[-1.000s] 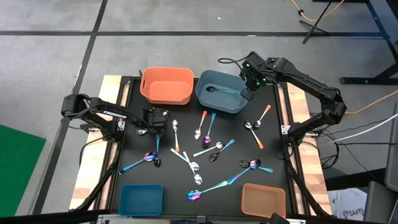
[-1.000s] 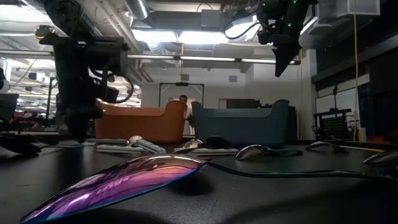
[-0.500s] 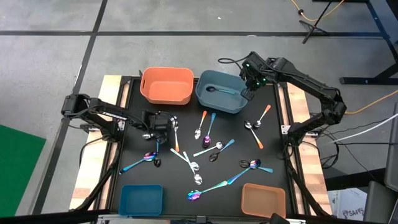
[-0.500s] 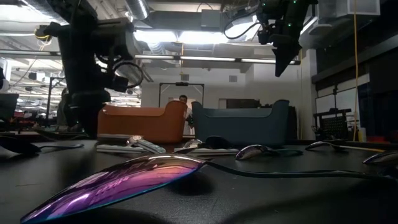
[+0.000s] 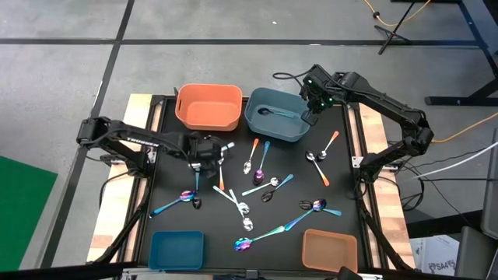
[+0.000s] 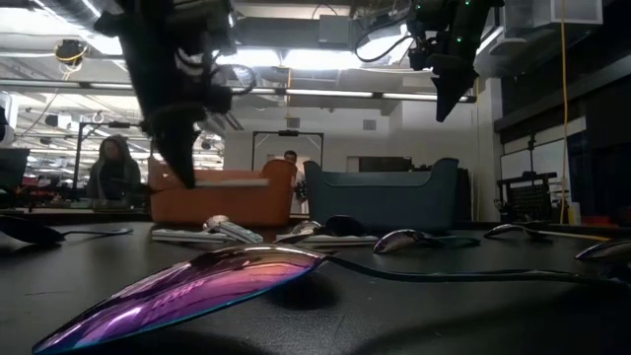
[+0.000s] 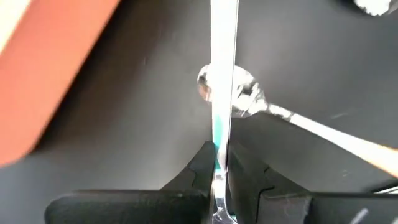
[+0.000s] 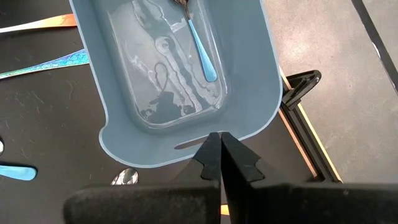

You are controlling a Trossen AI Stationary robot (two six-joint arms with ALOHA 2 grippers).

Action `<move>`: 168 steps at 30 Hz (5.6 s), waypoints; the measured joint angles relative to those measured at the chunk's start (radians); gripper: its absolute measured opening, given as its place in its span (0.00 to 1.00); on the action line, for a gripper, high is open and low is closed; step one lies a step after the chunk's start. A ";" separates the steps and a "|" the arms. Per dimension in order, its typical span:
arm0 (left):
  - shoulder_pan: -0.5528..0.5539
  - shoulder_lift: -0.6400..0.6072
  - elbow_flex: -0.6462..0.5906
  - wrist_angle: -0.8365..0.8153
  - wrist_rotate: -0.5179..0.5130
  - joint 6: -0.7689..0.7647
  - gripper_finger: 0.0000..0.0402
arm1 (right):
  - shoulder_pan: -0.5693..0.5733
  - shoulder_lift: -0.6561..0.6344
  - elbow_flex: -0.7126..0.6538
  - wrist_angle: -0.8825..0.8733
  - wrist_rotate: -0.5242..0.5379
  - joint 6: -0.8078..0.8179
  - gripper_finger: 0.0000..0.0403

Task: Sort silverware by color (type)
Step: Put the white patterned spoon into the top orange bin, then put the orange spoon into the bottom orange bin

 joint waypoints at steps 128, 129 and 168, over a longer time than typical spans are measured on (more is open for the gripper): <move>0.375 0.109 0.282 0.114 -0.003 0.718 0.22 | 0.001 0.000 0.000 -0.111 -0.243 0.119 0.00; 0.360 0.104 0.282 0.113 -0.003 0.704 0.22 | 0.001 0.000 0.000 -0.112 -0.268 0.135 0.00; 0.064 0.093 0.282 0.114 0.000 0.560 0.22 | 0.642 -0.001 -0.546 0.064 -0.087 0.610 0.00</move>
